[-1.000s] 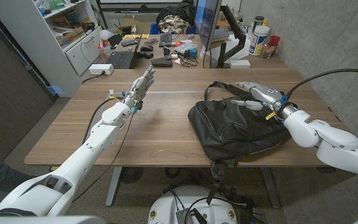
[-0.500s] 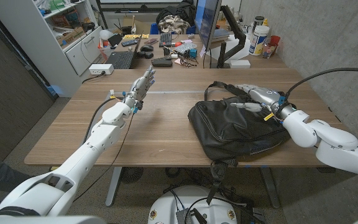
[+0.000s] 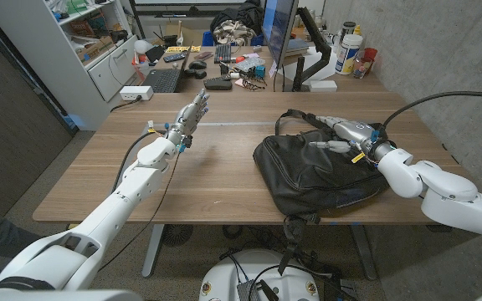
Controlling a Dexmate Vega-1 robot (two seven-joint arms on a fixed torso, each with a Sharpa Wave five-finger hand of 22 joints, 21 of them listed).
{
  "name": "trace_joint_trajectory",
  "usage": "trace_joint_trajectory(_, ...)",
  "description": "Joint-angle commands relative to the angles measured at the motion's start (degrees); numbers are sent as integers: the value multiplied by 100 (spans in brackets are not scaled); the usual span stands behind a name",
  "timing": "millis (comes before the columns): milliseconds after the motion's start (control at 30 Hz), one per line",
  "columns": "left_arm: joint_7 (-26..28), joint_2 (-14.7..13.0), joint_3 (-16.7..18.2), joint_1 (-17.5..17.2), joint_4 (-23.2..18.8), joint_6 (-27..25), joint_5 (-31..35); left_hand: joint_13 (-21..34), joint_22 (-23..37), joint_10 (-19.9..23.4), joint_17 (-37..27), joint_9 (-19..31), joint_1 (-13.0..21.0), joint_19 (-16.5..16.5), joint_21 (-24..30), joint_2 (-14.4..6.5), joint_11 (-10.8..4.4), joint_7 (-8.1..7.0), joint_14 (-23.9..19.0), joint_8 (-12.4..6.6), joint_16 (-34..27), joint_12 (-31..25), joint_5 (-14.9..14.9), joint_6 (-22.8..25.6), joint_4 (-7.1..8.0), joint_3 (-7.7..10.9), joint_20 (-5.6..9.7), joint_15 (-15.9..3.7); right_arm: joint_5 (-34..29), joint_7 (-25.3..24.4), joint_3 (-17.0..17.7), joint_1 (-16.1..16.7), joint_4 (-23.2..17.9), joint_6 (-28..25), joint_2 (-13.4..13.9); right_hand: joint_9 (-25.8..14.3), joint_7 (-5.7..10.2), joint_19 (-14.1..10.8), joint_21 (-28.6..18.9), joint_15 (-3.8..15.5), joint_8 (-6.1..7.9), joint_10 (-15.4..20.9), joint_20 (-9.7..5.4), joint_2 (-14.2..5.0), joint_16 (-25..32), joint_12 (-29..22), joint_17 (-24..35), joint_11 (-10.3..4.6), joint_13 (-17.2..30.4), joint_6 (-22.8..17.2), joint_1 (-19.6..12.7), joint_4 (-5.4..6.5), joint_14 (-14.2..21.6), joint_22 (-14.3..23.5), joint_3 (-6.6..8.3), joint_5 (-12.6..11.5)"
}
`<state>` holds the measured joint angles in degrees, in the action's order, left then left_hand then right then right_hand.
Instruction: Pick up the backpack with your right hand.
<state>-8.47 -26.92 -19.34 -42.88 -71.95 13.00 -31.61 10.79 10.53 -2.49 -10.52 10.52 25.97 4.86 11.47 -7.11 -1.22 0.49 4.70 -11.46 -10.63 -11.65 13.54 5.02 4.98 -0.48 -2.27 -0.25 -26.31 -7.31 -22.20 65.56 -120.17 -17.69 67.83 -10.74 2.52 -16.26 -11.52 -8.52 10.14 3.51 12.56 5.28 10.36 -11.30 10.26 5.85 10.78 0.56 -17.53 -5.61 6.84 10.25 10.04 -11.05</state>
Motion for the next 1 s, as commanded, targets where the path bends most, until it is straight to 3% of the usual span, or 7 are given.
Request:
trace_joint_trajectory(33,-33,15,7,29,56,26,-8,26,12,-12,-32,33,32,42,25,-11,19,-8,10,-4,-36,-13,-16,46,11,-43,-19,63,-81,251,-226,-148,-140,-389,-14,-12,-10,-58,-37,-62,-2,-85,-3,70,-22,21,12,25,8,69,4,-10,-87,24,-47,-67)
trace_joint_trajectory(1000,-123,40,24,113,229,72,-24,26,13,3,-34,34,36,48,28,-22,38,-48,-22,-9,-47,-20,-22,76,14,-46,-49,83,-372,845,-715,-603,-115,-826,-43,-8,-36,-48,0,-115,60,-257,0,152,-16,31,12,136,0,49,40,-10,-214,20,-142,-110)
